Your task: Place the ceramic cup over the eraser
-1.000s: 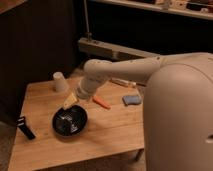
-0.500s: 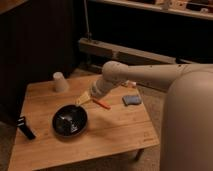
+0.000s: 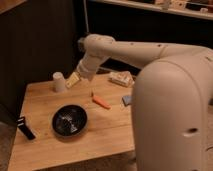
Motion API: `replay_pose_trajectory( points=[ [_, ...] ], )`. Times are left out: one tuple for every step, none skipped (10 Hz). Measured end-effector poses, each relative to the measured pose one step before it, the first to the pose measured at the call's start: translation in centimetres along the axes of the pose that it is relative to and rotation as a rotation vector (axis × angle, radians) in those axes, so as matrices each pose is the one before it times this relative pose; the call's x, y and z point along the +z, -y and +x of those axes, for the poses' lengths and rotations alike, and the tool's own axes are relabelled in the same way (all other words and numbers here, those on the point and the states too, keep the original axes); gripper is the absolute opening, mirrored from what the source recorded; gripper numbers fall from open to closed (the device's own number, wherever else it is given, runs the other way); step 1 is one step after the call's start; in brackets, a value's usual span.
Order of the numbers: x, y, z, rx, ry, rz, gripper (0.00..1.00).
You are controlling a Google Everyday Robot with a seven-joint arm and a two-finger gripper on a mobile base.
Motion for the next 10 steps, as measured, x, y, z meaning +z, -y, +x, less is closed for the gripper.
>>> replay_pose_trajectory(
  points=[
    [-0.437,1.382,-1.979,0.00170,-0.02603,0.02492,0.80],
    [-0.307,1.155,-1.208,-0.00123,-0.00982,0.01678,0.80],
    [-0.288,1.623,-1.445,-0.00058,-0.00743,0.01776,0.80],
    [0.109,1.294,-1.190,-0.00343,-0.00237,0.01223,0.80],
    [0.599,0.751,-0.898,-0.00969,0.01347,-0.00309,0.80],
    [0.531,0.522,-0.622,-0.01961,0.02274,-0.01412,0.80],
    [0.438,0.190,-0.421,-0.02341,0.03027,-0.02099,0.80],
    [0.557,-0.488,-0.608,-0.03583,0.05442,-0.03455,0.80],
    [0.152,-0.090,-0.301,-0.01693,0.04587,-0.00728,0.80],
    [0.544,-0.374,-0.597,-0.01725,0.01439,0.00647,0.80]
  ],
)
